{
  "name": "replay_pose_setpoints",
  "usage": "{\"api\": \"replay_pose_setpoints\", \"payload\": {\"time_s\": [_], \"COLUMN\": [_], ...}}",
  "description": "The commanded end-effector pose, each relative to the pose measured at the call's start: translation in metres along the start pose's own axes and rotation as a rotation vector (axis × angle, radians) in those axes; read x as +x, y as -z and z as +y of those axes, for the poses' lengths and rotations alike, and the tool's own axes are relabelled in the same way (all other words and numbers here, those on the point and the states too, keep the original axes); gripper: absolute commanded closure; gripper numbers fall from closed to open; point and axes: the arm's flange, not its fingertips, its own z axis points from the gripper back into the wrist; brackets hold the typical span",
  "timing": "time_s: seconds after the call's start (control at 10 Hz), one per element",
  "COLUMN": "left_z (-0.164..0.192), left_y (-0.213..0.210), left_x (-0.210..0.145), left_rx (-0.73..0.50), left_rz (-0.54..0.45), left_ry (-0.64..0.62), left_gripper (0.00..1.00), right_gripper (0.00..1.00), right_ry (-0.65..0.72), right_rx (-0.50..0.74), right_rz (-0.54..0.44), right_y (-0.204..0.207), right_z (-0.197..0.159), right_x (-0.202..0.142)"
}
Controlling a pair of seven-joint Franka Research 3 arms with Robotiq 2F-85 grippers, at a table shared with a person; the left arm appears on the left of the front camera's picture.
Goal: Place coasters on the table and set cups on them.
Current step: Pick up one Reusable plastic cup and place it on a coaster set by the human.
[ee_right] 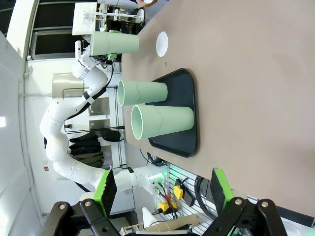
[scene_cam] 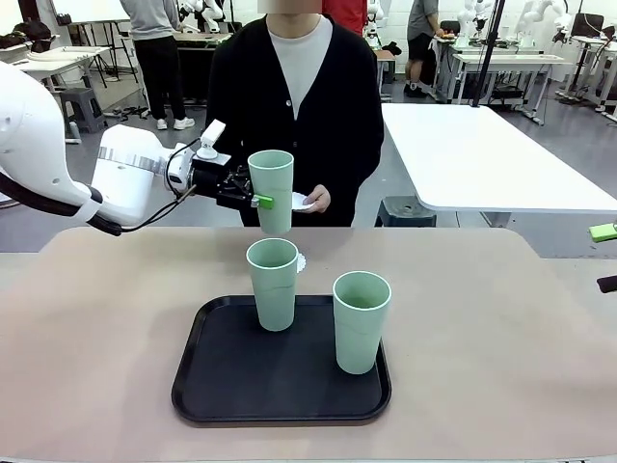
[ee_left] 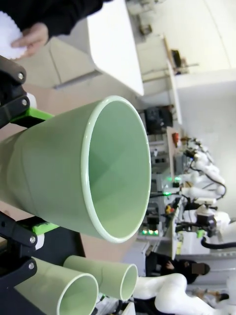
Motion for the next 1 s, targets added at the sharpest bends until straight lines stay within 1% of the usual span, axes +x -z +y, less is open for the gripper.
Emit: {"api": "replay_pose_setpoints", "payload": {"time_s": [0.0,0.1,0.2,0.9], "left_z": [-0.0052,-0.0070,-0.0022,-0.0022], "left_y": [0.0097,0.0090,0.0031,0.0031], "left_x": [-0.0044,-0.0019,-0.0052,-0.0052], "left_rx": [0.023,0.032,-0.001,-0.001], "left_rz": [-0.022,-0.019,-0.002,-0.002], "left_ry": [-0.010,-0.047,-0.012,-0.012], "left_gripper": [0.13,0.13,0.13,0.13], "right_gripper": [0.00,0.00,0.00,0.00], "right_ry": [-0.005,-0.005,-0.005,-0.005], "right_rx": [0.012,0.012,0.012,0.012], "right_rz": [0.003,0.003,0.003,0.003], "right_y": [0.0010,0.0010,0.0010,0.0010], "right_z": [0.0000,0.0000,0.0000,0.0000], "right_x": [0.0009,0.0009,0.0009,0.0009]}}
